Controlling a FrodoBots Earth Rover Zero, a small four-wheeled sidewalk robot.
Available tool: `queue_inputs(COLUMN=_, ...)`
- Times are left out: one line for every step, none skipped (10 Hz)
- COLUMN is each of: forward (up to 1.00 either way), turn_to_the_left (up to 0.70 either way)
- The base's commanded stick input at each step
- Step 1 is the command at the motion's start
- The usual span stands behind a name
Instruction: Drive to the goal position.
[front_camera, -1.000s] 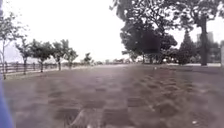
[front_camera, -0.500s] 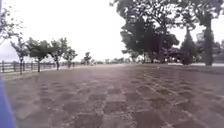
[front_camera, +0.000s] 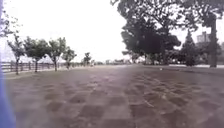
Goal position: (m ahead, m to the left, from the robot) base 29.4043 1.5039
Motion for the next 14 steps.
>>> queue_inputs(forward=1.0, turn_to_the_left=0.0)
queue_inputs(forward=1.0, turn_to_the_left=0.0)
queue_inputs(forward=1.0, turn_to_the_left=0.0)
queue_inputs(forward=1.0, turn_to_the_left=0.0)
queue_inputs(forward=1.0, turn_to_the_left=0.0)
queue_inputs(forward=1.0, turn_to_the_left=0.0)
queue_inputs(forward=1.0, turn_to_the_left=0.0)
queue_inputs(forward=1.0, turn_to_the_left=0.0)
queue_inputs(forward=1.0, turn_to_the_left=0.0)
queue_inputs(forward=1.0, turn_to_the_left=0.0)
queue_inputs(forward=1.0, turn_to_the_left=0.0)
queue_inputs(forward=1.0, turn_to_the_left=0.0)
queue_inputs(forward=1.0, turn_to_the_left=0.0)
queue_inputs(forward=1.0, turn_to_the_left=0.0)
